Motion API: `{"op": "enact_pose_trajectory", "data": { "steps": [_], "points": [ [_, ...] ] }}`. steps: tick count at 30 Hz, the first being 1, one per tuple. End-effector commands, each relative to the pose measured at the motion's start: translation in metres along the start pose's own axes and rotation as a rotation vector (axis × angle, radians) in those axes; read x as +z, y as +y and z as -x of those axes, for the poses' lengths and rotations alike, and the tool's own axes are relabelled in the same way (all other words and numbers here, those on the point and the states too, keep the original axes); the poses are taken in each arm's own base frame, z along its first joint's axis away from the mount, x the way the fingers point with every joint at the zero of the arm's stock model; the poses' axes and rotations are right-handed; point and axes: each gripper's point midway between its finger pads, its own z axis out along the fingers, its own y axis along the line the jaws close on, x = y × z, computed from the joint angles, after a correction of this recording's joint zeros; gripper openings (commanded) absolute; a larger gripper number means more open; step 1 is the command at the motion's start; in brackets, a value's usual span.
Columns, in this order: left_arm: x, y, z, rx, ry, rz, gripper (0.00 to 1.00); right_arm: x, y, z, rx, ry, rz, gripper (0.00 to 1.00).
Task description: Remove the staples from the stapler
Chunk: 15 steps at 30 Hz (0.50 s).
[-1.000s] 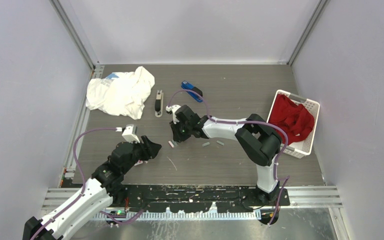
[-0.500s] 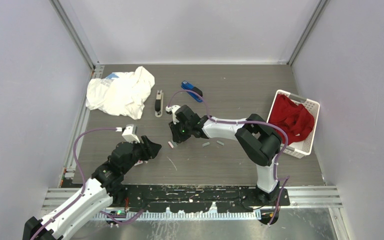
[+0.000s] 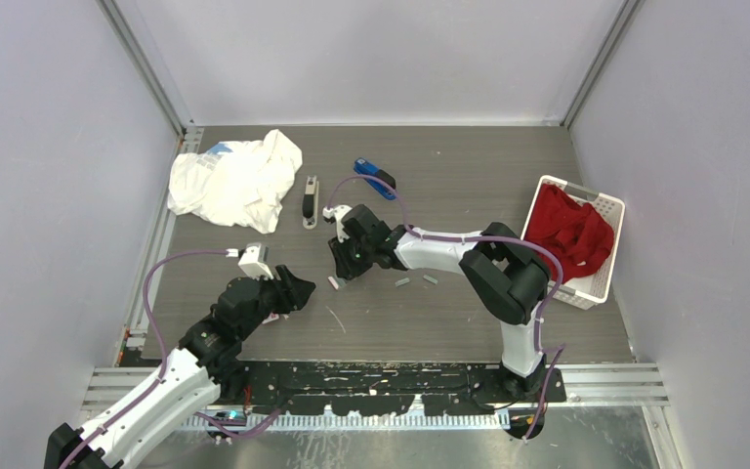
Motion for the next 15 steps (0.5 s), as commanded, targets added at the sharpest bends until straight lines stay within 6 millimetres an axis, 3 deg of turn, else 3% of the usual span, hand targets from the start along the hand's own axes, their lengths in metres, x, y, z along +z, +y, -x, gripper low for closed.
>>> {"op": "enact_pose_trajectory", "data": {
  "steps": [1, 9, 15],
  "points": [
    [-0.002, -0.016, 0.023, 0.008, -0.061, -0.038, 0.52, -0.021, 0.018, 0.046, -0.038, -0.112, 0.052, 0.34],
    [-0.003, -0.021, 0.021, -0.007, -0.056, -0.071, 0.53, -0.061, 0.04, 0.069, -0.153, -0.178, 0.166, 0.34],
    [-0.002, -0.029, 0.019, -0.03, -0.062, -0.124, 0.54, -0.12, 0.037, 0.086, -0.29, -0.233, 0.358, 0.41]
  ]
}}
